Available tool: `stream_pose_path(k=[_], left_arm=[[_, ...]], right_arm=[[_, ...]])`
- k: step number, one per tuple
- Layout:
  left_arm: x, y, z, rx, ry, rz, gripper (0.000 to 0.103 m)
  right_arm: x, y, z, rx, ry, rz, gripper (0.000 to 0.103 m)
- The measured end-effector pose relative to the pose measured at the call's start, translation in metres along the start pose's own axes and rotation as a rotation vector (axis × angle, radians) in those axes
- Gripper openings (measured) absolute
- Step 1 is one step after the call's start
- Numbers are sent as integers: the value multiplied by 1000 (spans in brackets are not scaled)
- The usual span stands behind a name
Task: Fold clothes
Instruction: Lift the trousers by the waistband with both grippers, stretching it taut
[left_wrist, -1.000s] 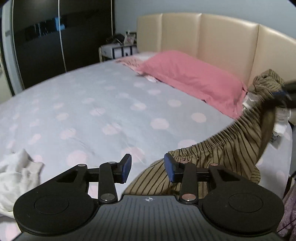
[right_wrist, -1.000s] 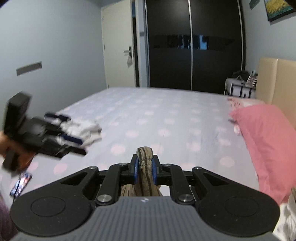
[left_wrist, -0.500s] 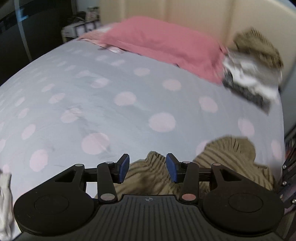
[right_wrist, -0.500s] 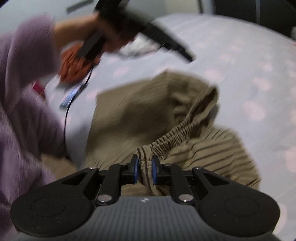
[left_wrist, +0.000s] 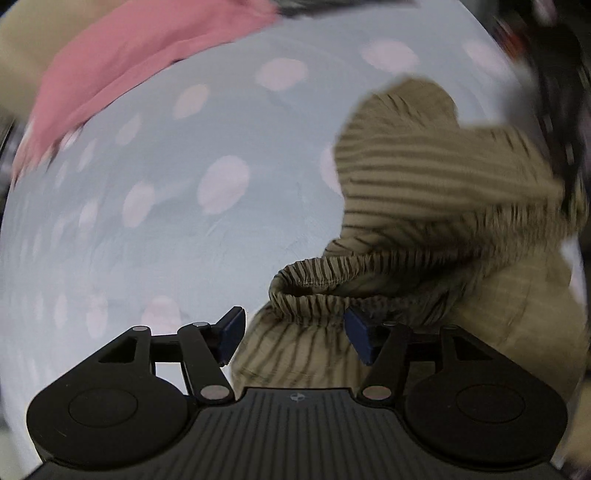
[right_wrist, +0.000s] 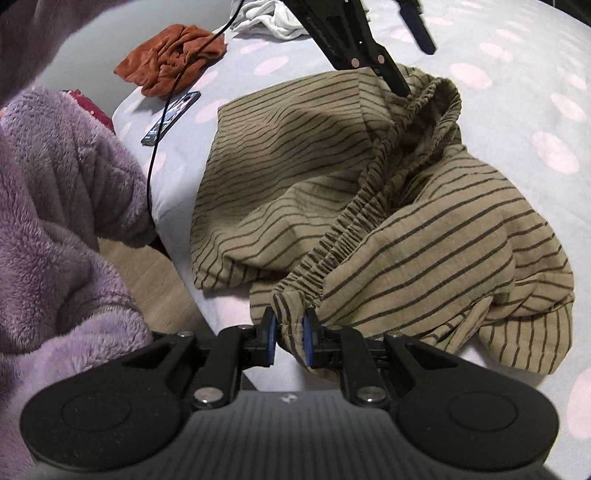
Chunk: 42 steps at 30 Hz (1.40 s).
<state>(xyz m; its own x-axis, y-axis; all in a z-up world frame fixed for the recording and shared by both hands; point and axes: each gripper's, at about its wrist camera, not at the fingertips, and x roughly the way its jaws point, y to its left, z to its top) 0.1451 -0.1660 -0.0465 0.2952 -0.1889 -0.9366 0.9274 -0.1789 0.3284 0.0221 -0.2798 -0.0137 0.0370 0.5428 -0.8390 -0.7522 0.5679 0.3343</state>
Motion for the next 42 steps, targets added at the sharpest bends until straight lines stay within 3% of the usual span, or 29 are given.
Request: stream_pose_path(k=[3, 7, 9, 10, 11, 17, 23, 28, 34, 39, 42], left_arm=[[13, -17, 6, 211, 36, 27, 57], [27, -33, 11, 391, 95, -7, 49], [31, -34, 14, 407, 112, -19, 40], [32, -34, 15, 405, 121, -21, 28], [33, -33, 16, 403, 130, -22, 23], [18, -35, 12, 367, 169, 7, 9], [-29, -38, -17, 167, 142, 69, 7], [-86, -51, -51, -57, 83, 143, 6], [-162, -83, -81, -229, 8, 263, 6], [-221, -106, -89, -313, -67, 357, 5], [-255, -116, -92, -347, -123, 393, 5]], right_arm=[[-1, -1, -3, 4, 10, 6, 17], [-4, -4, -5, 16, 8, 4, 17], [-5, -5, -5, 23, 5, 2, 17], [-6, -6, -6, 26, 3, 1, 17], [-7, -6, -6, 27, 1, 0, 17], [-9, -6, -7, 34, 2, -8, 17], [-15, -8, -10, 44, 0, -44, 16], [-40, -18, -11, 84, -62, -144, 16], [-91, -12, -2, 106, -291, -340, 14], [-138, 25, 14, 43, -559, -530, 13], [-168, 44, 23, 38, -707, -590, 13]])
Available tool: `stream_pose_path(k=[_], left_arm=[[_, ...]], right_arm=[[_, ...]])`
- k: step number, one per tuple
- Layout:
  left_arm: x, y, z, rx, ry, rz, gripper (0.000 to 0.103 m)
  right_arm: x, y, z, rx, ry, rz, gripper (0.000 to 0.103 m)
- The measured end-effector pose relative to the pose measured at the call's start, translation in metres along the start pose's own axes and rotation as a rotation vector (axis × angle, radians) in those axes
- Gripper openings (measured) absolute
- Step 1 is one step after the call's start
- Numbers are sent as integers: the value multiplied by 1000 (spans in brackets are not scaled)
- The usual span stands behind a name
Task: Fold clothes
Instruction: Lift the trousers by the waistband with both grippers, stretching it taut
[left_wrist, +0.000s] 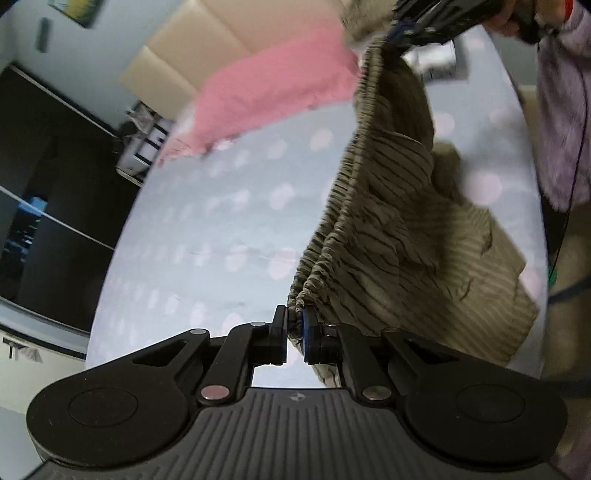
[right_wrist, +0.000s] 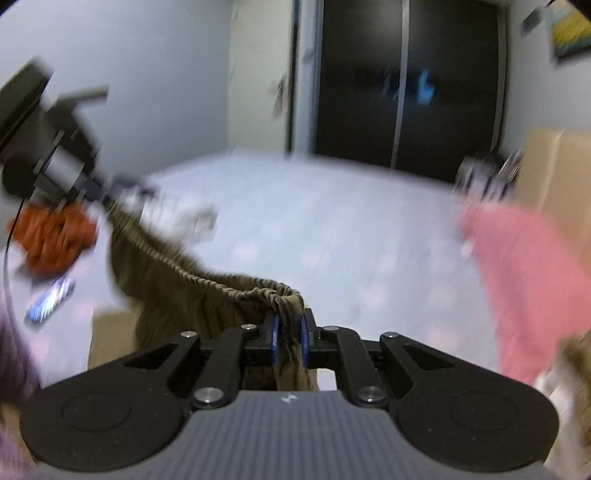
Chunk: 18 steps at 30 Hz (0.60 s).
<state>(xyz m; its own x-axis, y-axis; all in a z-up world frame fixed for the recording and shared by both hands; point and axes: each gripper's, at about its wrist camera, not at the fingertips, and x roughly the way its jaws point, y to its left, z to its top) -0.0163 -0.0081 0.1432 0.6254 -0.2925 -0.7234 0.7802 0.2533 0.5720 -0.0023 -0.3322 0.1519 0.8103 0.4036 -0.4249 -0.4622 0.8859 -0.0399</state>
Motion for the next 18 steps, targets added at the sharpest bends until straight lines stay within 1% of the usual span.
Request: stream_pose_path(k=[3, 5, 7, 9, 12, 15, 18], left_arm=[[-34, 17, 4, -49, -60, 55, 5], [-49, 30, 8, -75, -84, 114, 5], [-55, 44, 12, -96, -90, 171, 5], [-53, 60, 18, -119, -78, 230, 5], [-42, 87, 32, -173, -47, 349, 5], [-31, 116, 50, -251, -22, 478, 5], [-21, 139, 67, -321, -7, 599, 5]], right_arm=[[-17, 6, 30, -17, -108, -35, 13], [-21, 10, 51, -44, -145, -53, 12], [-19, 13, 72, -69, -163, -70, 12], [-12, 15, 93, -89, -165, -83, 12], [9, 20, 122, -133, -162, -119, 12], [37, 28, 147, -172, -167, -175, 12], [57, 33, 170, -211, -211, -248, 12]])
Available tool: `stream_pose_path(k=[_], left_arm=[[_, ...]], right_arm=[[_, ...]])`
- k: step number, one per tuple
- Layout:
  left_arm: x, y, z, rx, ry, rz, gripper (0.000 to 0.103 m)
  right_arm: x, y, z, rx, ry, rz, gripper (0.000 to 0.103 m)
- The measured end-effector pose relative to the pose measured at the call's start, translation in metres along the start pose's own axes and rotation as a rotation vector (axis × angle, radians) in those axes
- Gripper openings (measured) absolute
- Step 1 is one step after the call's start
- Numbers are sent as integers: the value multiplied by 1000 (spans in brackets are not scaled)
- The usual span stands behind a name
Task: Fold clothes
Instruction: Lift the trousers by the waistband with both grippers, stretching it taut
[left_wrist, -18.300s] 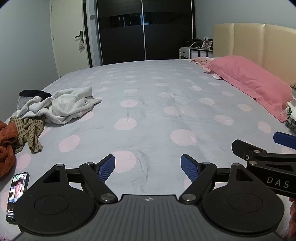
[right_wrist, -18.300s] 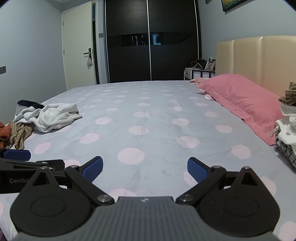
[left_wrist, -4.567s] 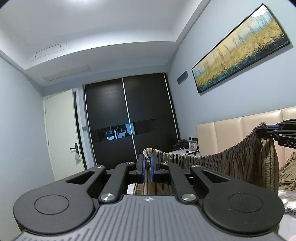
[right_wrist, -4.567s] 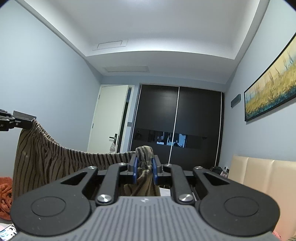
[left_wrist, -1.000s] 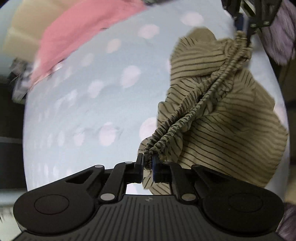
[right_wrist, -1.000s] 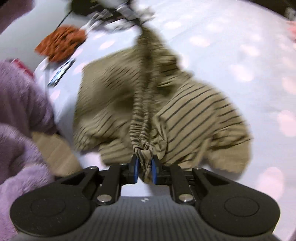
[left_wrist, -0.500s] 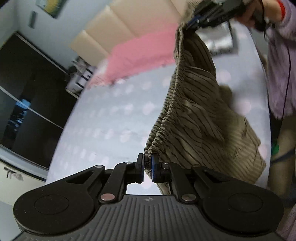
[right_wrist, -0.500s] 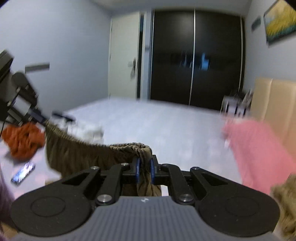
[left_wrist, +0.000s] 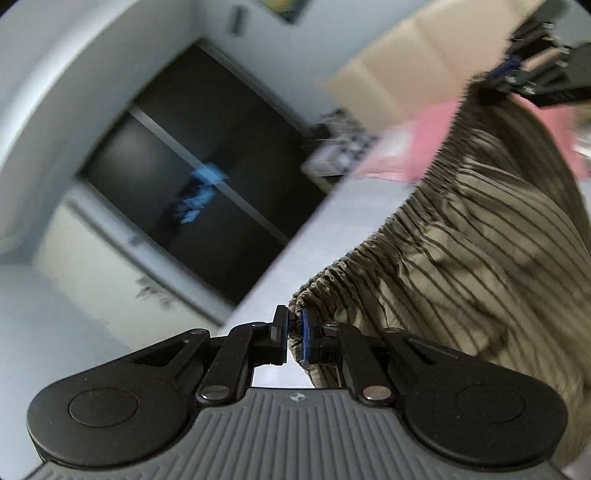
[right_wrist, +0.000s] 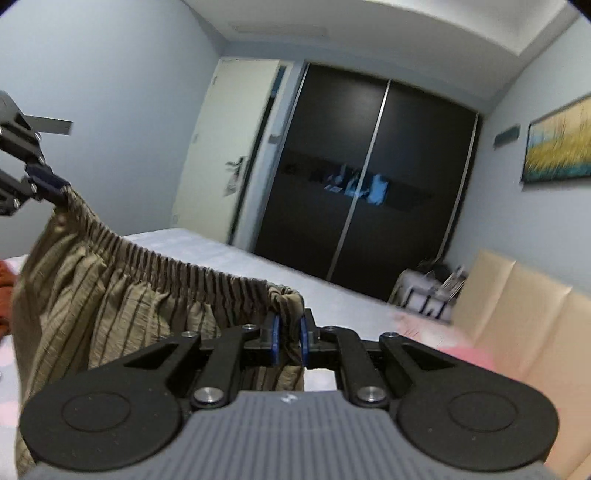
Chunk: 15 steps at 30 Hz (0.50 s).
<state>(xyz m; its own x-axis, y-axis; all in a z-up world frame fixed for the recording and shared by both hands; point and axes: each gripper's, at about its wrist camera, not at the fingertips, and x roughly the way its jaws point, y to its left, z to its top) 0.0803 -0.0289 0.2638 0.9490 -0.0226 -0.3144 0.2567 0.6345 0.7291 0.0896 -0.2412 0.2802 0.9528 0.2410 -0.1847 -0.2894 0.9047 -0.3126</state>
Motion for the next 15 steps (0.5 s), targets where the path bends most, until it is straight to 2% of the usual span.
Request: stream_pose_path(k=[3, 5, 7, 10, 15], left_arm=[[5, 7, 16, -44, -19, 121, 5], [1, 7, 21, -56, -57, 189, 5], [-7, 3, 21, -31, -86, 236, 6], [-16, -13, 7, 9, -102, 204, 6], [-19, -65, -43, 62, -78, 75, 6]], right_arm=[[14, 5, 15, -33, -68, -71, 12], [14, 8, 22, -48, -144, -126, 12], [10, 10, 22, -56, -197, -152, 12], [4, 11, 12, -67, -216, -134, 12], [-3, 20, -44, -133, -120, -21, 12]])
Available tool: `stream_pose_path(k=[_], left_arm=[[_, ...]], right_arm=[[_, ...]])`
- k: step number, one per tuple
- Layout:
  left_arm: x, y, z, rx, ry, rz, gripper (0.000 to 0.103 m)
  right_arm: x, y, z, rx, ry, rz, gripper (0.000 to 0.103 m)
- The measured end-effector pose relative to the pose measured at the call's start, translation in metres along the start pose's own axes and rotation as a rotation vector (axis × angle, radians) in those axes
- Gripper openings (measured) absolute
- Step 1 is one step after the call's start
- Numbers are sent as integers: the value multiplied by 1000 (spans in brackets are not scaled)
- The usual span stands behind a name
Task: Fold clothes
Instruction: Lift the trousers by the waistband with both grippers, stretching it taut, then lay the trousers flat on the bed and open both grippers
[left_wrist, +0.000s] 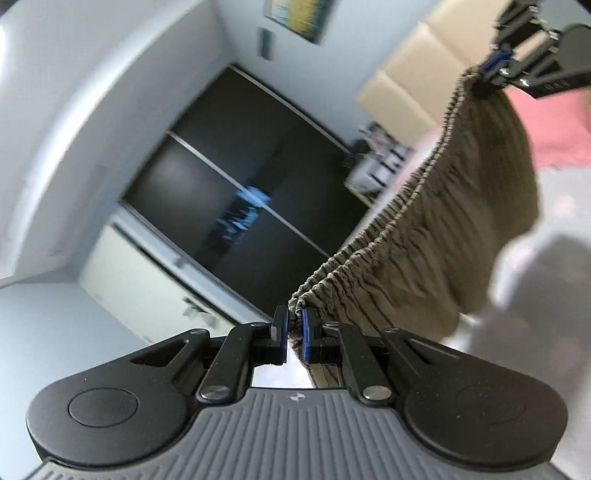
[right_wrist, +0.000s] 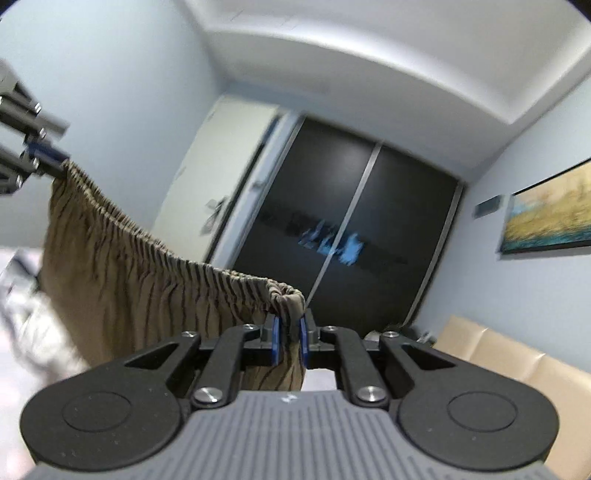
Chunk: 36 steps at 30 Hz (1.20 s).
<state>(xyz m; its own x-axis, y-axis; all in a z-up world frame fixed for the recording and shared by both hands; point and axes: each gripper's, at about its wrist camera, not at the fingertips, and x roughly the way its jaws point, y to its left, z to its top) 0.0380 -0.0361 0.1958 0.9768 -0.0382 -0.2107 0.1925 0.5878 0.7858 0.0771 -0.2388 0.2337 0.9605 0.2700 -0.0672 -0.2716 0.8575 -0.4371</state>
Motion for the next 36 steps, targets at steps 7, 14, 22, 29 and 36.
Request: stream_pose_path(k=[7, 14, 22, 29, 36], left_arm=[[-19, -82, -78, 0, 96, -254, 5], [-39, -140, -130, 106, 172, -470, 5], [-78, -208, -193, 325, 205, -654, 5], [-111, -215, -214, 343, 218, -751, 4], [-65, -215, -213, 354, 241, -812, 5]], right_arm=[[-27, 34, -104, 3, 170, 238, 12], [-53, 79, -179, -106, 359, 499, 12], [-89, 115, -234, -244, 501, 719, 12], [-102, 128, -252, -330, 586, 859, 11], [-79, 127, -244, -347, 653, 933, 11]])
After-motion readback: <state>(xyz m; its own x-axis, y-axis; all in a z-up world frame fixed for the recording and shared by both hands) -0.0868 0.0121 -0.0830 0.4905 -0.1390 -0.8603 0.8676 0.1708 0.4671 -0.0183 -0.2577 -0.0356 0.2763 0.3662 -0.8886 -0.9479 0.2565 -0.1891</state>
